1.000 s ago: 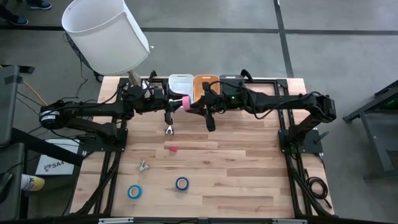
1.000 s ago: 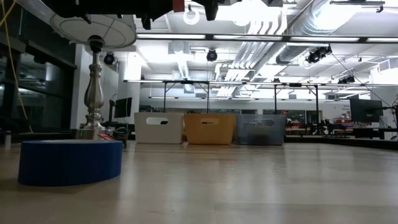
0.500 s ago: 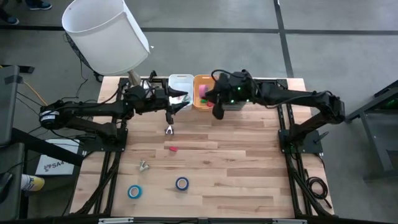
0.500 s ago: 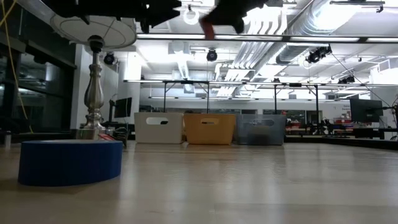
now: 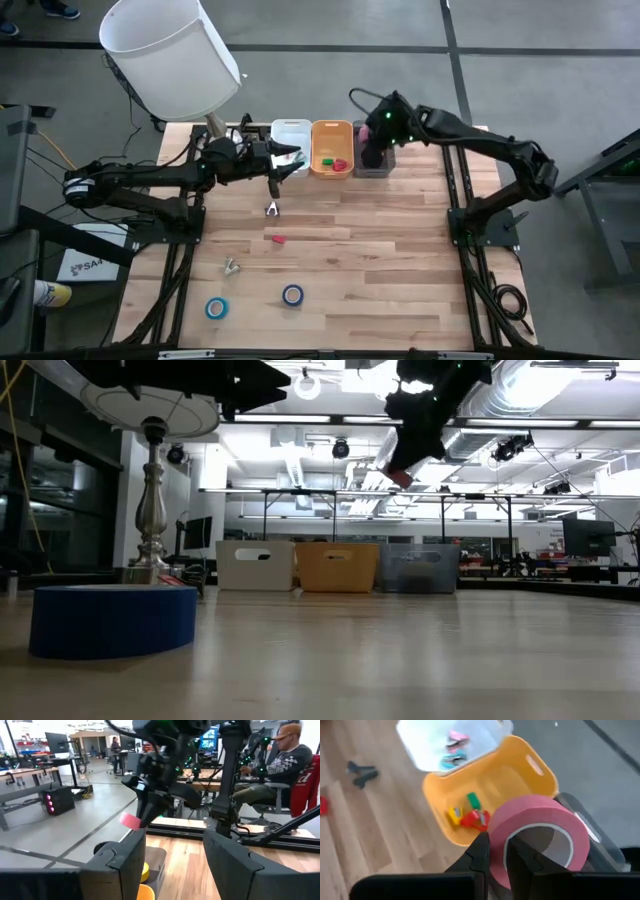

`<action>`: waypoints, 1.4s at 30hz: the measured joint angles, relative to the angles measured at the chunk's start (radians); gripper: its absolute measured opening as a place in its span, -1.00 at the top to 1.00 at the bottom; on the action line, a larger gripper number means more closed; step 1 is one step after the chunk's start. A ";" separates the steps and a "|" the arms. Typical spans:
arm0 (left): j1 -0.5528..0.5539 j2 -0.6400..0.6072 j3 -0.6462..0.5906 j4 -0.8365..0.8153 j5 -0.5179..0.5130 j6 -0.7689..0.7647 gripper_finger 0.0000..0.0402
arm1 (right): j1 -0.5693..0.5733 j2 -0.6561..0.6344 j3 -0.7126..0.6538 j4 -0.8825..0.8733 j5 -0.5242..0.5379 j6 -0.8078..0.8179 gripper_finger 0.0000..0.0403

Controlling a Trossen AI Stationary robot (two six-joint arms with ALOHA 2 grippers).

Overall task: Pick and place Stapler, Stapler remover, tape
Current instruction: Put the pink tape into the black bin

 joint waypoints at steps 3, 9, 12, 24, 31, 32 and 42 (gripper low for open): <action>0.000 0.000 0.000 -0.002 -0.017 -0.007 0.02 | -0.069 0.029 0.001 0.001 -0.037 0.023 0.85; 0.000 0.000 0.000 -0.009 -0.062 -0.031 0.02 | -0.141 0.156 0.001 0.036 -0.088 0.167 0.85; 0.000 0.000 -0.001 -0.029 -0.081 -0.034 0.02 | -0.166 0.228 0.001 0.061 -0.057 0.225 0.85; 0.000 0.000 -0.001 -0.039 -0.100 -0.044 0.02 | -0.223 0.399 0.002 0.172 -0.005 0.348 0.85; 0.000 0.000 -0.001 -0.060 -0.099 -0.069 0.02 | -0.223 0.428 0.003 0.154 -0.004 0.418 0.85; 0.000 0.000 -0.001 -0.064 -0.099 -0.069 0.02 | -0.223 0.429 0.003 0.147 -0.003 0.424 0.85; 0.000 0.001 -0.001 -0.117 -0.104 -0.087 0.02 | -0.224 0.433 0.003 0.109 -0.015 0.473 0.81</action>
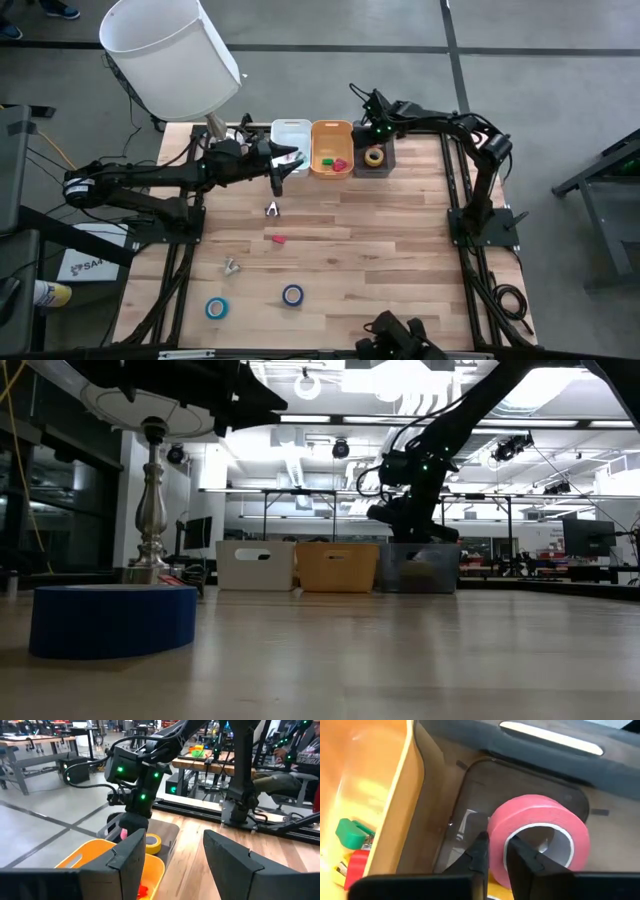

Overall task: Pick and place Stapler, Stapler remover, tape
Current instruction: Put the pink tape into the black bin, then put the light blue tape into the black bin

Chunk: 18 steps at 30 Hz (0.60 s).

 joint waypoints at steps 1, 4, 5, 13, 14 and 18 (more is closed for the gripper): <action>0.000 0.000 0.000 -0.001 0.000 0.000 0.02 | 0.000 0.000 0.000 0.001 0.000 0.001 0.76; 0.000 0.000 0.000 -0.008 0.000 0.000 0.02 | 0.000 0.002 0.000 0.002 0.003 0.018 0.55; 0.000 0.000 0.000 -0.007 -0.001 0.000 0.02 | 0.000 0.002 0.000 0.002 0.010 0.025 0.48; 0.000 0.000 0.000 -0.015 -0.002 0.012 0.02 | 0.001 0.002 0.000 0.004 0.009 0.027 0.06; 0.000 0.000 0.000 -0.016 -0.003 0.023 0.02 | 0.001 0.001 0.000 0.004 0.008 0.027 0.02; 0.000 -0.007 0.000 -0.018 -0.019 0.032 0.02 | -0.003 -0.009 0.000 0.004 -0.017 0.025 -0.07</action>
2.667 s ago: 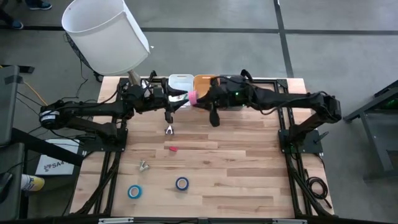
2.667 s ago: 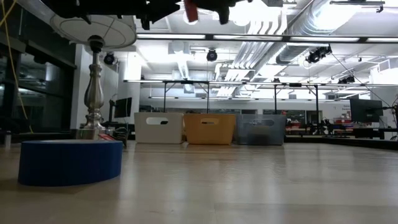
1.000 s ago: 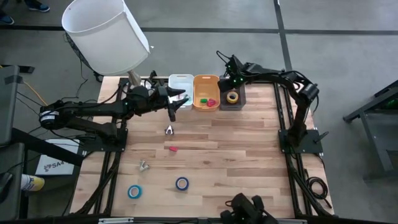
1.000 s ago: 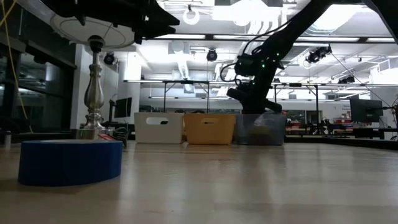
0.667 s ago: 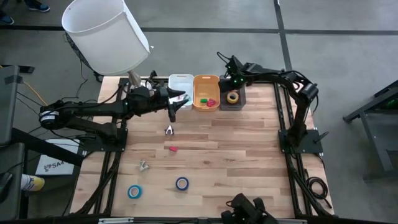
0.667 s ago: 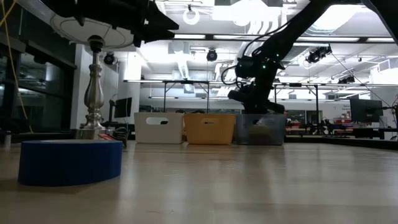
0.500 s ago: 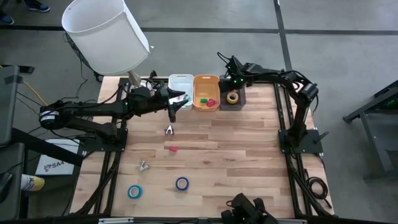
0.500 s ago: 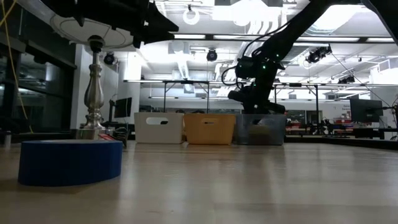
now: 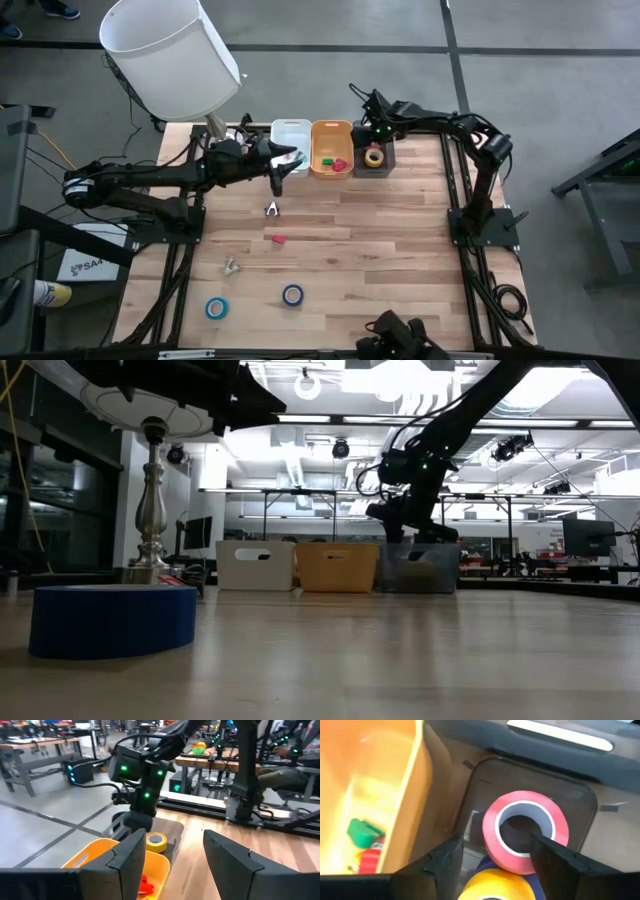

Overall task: Pick and place Stapler, Stapler remover, tape
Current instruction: Put the light blue tape into the black bin

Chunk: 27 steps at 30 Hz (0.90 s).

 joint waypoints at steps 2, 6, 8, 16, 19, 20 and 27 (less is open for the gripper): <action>0.000 -0.003 0.000 -0.012 -0.015 0.001 0.02 | -0.003 -0.012 0.000 0.000 -0.016 -0.002 -0.09; 0.000 -0.014 0.000 -0.049 -0.057 0.003 0.02 | -0.003 -0.054 0.000 0.003 -0.014 -0.035 -0.10; 0.001 -0.021 0.000 -0.088 -0.067 0.002 0.02 | -0.004 -0.082 0.000 0.008 -0.019 -0.063 -0.10; 0.006 -0.049 0.000 -0.269 -0.076 -0.121 0.02 | -0.015 -0.231 0.000 -0.003 -0.074 -0.209 -0.09; 0.006 -0.059 0.000 -0.363 -0.029 -0.170 0.02 | -0.015 -0.287 0.000 0.000 -0.072 -0.258 -0.09; 0.006 -0.059 0.000 -0.387 -0.004 -0.182 0.02 | -0.015 -0.304 0.000 0.003 -0.072 -0.272 -0.09; 0.006 -0.059 0.000 -0.542 0.172 -0.264 0.02 | -0.015 -0.393 0.000 0.003 -0.078 -0.352 -0.09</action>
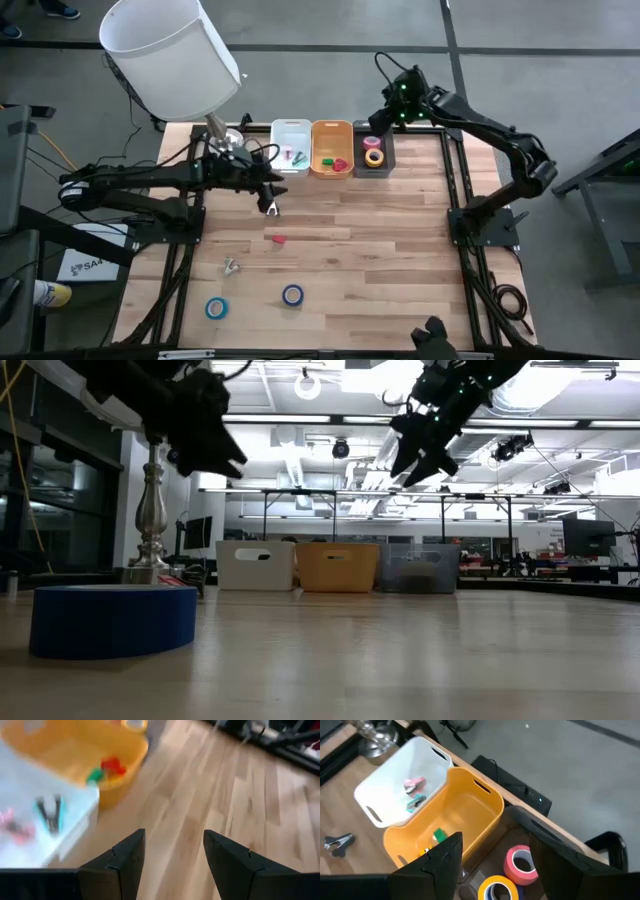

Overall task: Pick and place Stapler, Stapler remover, tape
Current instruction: Put the light blue tape into the black bin

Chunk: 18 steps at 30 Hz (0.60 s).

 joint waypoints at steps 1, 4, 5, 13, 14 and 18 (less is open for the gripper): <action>-0.005 -0.002 0.000 -0.029 0.006 -0.024 0.02 | 0.000 -0.009 0.000 0.000 -0.007 -0.009 -0.09; -0.032 -0.031 0.000 -0.117 -0.016 -0.088 0.02 | 0.000 -0.032 0.000 -0.001 -0.031 -0.019 -0.09; -0.046 -0.046 0.000 -0.151 -0.031 -0.118 0.02 | 0.001 -0.038 0.000 -0.001 -0.038 -0.022 -0.09; -0.242 -0.133 0.000 -0.363 -0.190 -0.402 0.02 | 0.001 -0.046 0.000 -0.023 -0.075 -0.080 -0.09; -0.274 -0.135 0.000 -0.379 -0.211 -0.438 0.02 | 0.001 -0.046 0.000 -0.023 -0.077 -0.085 -0.09; -0.400 -0.133 0.000 -0.448 -0.251 -0.597 0.02 | 0.001 -0.046 0.000 -0.022 -0.103 -0.100 -0.09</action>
